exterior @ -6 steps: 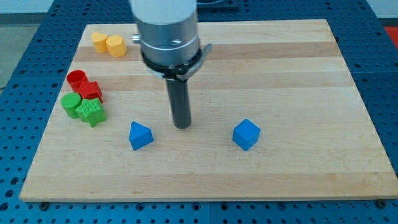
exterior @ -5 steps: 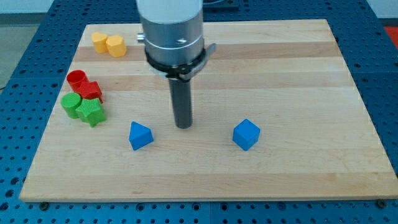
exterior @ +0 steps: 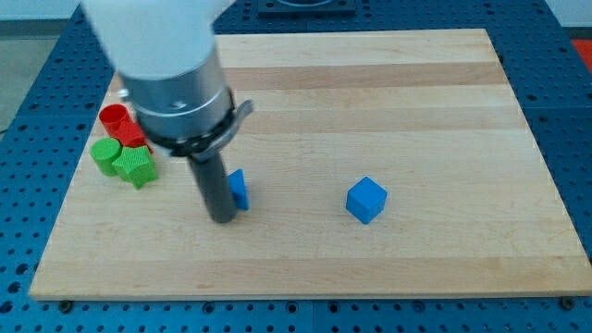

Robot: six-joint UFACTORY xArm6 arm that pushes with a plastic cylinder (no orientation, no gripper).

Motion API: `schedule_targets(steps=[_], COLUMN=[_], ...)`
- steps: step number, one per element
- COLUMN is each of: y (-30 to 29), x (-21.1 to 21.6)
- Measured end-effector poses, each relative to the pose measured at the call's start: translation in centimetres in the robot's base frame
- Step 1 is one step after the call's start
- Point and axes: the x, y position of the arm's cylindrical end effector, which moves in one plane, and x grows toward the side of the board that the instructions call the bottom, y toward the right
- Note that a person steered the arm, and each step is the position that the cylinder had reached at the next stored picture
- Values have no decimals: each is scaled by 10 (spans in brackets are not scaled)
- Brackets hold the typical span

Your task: Push the blue triangle towards the blue cube

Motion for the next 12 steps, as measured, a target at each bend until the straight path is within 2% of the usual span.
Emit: schedule_targets(steps=[1, 2, 3, 5, 6, 8, 9, 10, 12], y=[19, -7, -2, 37, 79, 16, 18, 63, 86], x=[-21, -36, -41, -61, -61, -77, -106, -113, -96])
